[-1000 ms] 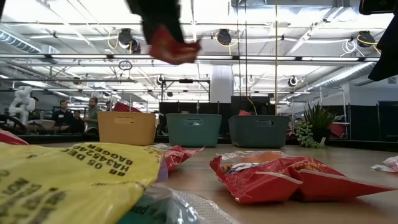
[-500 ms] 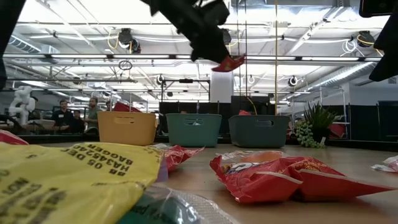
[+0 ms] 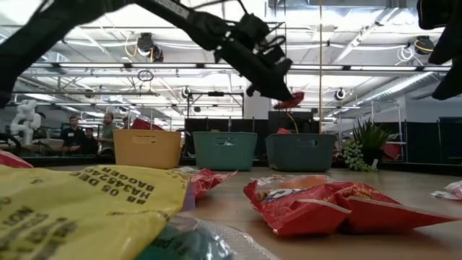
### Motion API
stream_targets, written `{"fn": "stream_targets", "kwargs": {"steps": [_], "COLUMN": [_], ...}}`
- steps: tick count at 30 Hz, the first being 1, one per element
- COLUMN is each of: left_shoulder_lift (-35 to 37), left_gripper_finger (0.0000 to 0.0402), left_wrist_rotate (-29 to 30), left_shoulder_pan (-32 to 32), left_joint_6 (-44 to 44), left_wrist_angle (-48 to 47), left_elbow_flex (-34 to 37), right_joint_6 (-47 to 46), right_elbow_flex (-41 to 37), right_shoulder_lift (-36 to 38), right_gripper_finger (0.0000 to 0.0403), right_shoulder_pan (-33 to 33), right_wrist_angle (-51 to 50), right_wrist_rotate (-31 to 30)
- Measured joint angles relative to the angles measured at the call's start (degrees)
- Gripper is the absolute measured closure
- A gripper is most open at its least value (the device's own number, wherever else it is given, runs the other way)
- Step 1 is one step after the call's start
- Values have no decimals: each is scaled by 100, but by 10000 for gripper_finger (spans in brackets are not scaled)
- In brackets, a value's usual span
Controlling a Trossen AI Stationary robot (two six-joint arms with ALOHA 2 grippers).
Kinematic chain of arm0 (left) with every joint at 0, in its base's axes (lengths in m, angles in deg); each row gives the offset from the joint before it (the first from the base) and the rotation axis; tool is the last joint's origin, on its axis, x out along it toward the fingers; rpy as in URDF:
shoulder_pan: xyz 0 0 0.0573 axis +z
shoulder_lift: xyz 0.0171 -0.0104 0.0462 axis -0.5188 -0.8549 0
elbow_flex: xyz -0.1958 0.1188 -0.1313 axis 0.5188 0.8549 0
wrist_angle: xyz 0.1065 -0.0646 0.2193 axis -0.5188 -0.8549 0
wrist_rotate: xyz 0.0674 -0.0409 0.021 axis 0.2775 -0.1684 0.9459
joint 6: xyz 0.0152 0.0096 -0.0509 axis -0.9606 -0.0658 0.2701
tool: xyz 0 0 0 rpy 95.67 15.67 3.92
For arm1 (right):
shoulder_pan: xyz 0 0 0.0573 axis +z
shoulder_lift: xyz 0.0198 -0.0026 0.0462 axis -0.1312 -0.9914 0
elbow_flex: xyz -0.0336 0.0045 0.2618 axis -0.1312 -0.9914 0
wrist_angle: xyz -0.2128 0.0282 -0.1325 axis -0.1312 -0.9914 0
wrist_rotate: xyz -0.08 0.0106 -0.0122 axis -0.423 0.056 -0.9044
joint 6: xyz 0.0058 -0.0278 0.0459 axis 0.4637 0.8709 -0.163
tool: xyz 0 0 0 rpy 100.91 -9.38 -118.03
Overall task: Sort candy
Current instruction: Put the red candy into the blue bin
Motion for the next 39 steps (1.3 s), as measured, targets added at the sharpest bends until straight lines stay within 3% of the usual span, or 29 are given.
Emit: {"fn": "stream_targets", "kwargs": {"steps": [5,11,21,25,35,39], "left_shoulder_lift": [-491,-573,-564,-423,134,528], "left_gripper_finger": [301,254,249,249,249,250], "left_wrist_rotate": [15,15,58,108,87,71], "left_shoulder_pan": [30,33,31,-5,-269,-477], "left_joint_6": [2,-9,46,572,647,804], "left_wrist_angle": [-104,-39,-202,-465,-1814,-2239], "left_elbow_flex": [-592,-701,-702,-699,-675,-222], "right_joint_6": [-382,-596,-593,-578,-413,-274], "right_elbow_flex": [-1,-1,-1,-1,-1,-1], "right_shoulder_lift": [-2,-2,-2,-2,-2,-2], "right_gripper_finger": [161,161,161,161,161,161], "right_shoulder_pan": [0,0,-1,0,-2,-2], "right_wrist_angle": [-191,-205,-205,-203,-202,-201], "right_wrist_rotate": [15,17,23,23,23,26]}}
